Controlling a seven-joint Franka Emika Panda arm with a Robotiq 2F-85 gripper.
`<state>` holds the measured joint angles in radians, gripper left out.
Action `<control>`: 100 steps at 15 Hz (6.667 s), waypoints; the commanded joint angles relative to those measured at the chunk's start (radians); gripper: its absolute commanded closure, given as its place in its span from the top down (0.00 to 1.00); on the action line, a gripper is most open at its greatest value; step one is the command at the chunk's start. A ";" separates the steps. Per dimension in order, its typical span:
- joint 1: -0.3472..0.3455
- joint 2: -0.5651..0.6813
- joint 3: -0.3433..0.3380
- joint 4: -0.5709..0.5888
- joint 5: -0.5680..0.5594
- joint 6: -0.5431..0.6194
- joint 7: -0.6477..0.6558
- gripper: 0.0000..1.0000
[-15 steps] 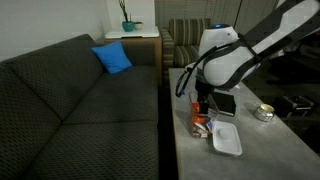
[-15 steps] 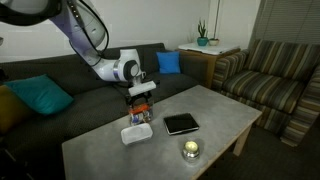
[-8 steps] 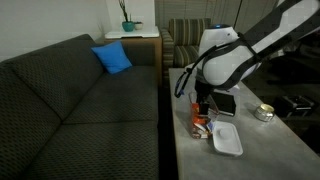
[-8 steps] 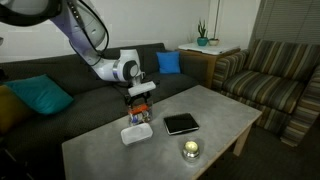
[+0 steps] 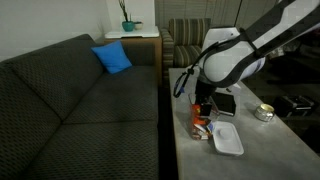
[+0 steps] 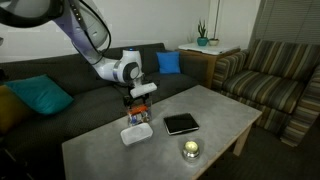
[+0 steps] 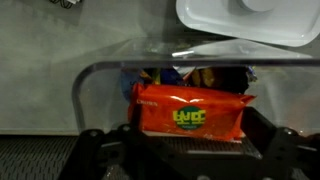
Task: Remove the orange object from the storage container and put it on the table
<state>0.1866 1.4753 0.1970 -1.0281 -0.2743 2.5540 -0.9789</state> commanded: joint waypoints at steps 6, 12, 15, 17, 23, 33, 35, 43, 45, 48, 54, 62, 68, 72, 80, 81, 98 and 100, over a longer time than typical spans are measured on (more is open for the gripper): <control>0.009 0.000 -0.048 -0.017 -0.052 0.072 -0.187 1.00; -0.001 0.000 -0.052 -0.005 -0.064 0.128 -0.355 1.00; -0.005 0.000 -0.048 0.014 -0.044 0.094 -0.380 1.00; -0.007 -0.010 -0.046 0.009 -0.052 0.088 -0.356 1.00; 0.002 -0.081 -0.047 -0.026 -0.012 -0.012 -0.202 1.00; -0.015 -0.069 0.026 0.044 0.206 -0.259 0.110 1.00; -0.006 -0.049 0.014 0.062 0.229 -0.261 0.175 1.00; -0.019 0.007 0.032 0.113 0.230 -0.274 0.278 1.00; -0.030 -0.007 0.047 0.099 0.237 -0.275 0.252 1.00; -0.037 -0.007 0.070 0.119 0.238 -0.282 0.222 1.00; -0.060 -0.021 0.085 0.110 0.223 -0.268 0.222 1.00; -0.055 -0.011 0.058 0.128 0.233 -0.297 0.189 1.00; -0.048 -0.007 0.027 0.122 0.226 -0.301 0.211 1.00; -0.034 -0.003 -0.012 0.118 0.218 -0.269 0.266 1.00; -0.010 -0.002 -0.029 0.111 0.217 -0.270 0.430 1.00; -0.001 -0.001 -0.038 0.112 0.211 -0.271 0.461 1.00; 0.087 -0.003 -0.124 0.089 0.086 -0.020 0.600 1.00; 0.083 0.000 -0.123 0.079 0.083 0.007 0.610 1.00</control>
<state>0.2682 1.4753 0.0913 -0.9205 -0.1759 2.5008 -0.3952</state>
